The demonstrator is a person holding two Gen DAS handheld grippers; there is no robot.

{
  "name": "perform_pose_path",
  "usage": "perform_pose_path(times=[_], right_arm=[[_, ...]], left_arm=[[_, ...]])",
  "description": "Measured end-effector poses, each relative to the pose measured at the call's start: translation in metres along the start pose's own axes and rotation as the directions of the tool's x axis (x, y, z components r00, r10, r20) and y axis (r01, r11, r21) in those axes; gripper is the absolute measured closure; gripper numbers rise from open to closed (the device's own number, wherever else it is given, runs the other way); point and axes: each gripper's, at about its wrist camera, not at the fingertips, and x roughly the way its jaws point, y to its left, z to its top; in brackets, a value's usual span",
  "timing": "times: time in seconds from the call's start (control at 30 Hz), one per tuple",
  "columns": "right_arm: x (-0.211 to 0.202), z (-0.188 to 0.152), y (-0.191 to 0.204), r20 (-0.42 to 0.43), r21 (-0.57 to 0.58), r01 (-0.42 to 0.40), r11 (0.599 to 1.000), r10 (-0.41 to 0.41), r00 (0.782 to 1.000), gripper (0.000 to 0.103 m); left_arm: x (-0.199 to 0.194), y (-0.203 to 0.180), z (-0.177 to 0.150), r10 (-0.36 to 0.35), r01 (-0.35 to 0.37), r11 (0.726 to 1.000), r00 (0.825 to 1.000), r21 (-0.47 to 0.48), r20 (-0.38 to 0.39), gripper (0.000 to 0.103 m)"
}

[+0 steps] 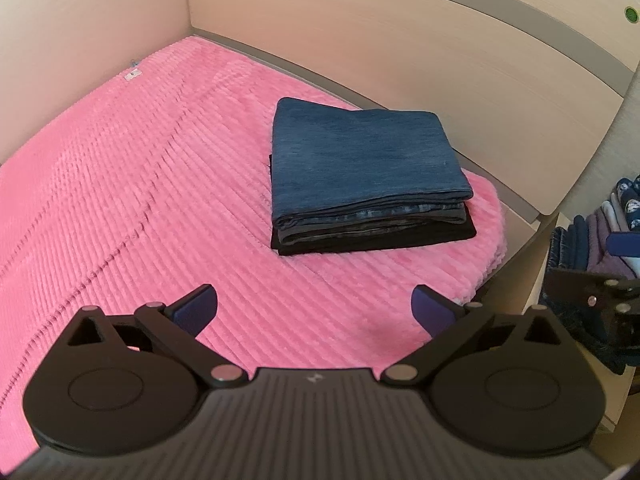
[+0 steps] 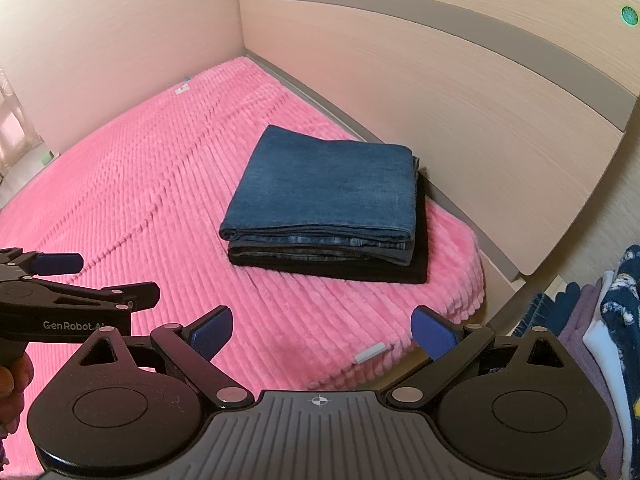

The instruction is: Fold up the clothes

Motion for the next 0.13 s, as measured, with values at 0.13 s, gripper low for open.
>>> perform_pose_path(times=[0.13], right_arm=[[-0.0001,0.001,-0.0021,0.0,-0.001,0.001,1.0,-0.001,1.0,0.005]], left_arm=[[0.0009,-0.0044,0.001,-0.005,0.005,1.0,1.0,0.009,0.006,0.001]])
